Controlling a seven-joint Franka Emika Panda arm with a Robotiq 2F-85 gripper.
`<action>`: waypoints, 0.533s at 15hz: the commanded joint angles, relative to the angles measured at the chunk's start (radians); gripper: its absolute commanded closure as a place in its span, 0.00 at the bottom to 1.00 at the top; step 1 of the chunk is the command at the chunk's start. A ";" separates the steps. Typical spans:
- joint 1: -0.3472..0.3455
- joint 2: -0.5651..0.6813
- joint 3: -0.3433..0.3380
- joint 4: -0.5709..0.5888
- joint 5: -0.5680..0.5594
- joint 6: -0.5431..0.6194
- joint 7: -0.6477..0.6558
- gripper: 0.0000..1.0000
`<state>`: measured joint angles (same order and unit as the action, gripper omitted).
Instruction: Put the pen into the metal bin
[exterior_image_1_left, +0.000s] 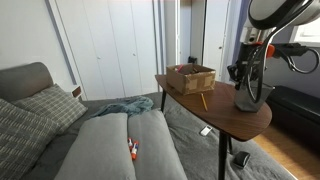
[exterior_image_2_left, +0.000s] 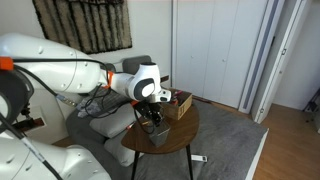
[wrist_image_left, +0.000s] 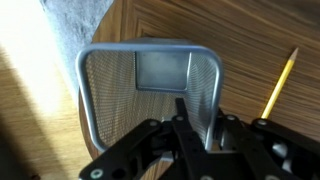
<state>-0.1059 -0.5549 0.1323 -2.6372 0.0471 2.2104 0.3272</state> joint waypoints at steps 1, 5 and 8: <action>0.003 0.011 0.038 0.071 -0.079 -0.057 0.070 0.43; 0.020 -0.005 0.081 0.131 -0.119 -0.126 0.117 0.14; 0.056 0.011 0.106 0.170 -0.071 -0.115 0.174 0.00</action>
<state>-0.0845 -0.5559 0.2153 -2.5113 -0.0363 2.1168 0.4293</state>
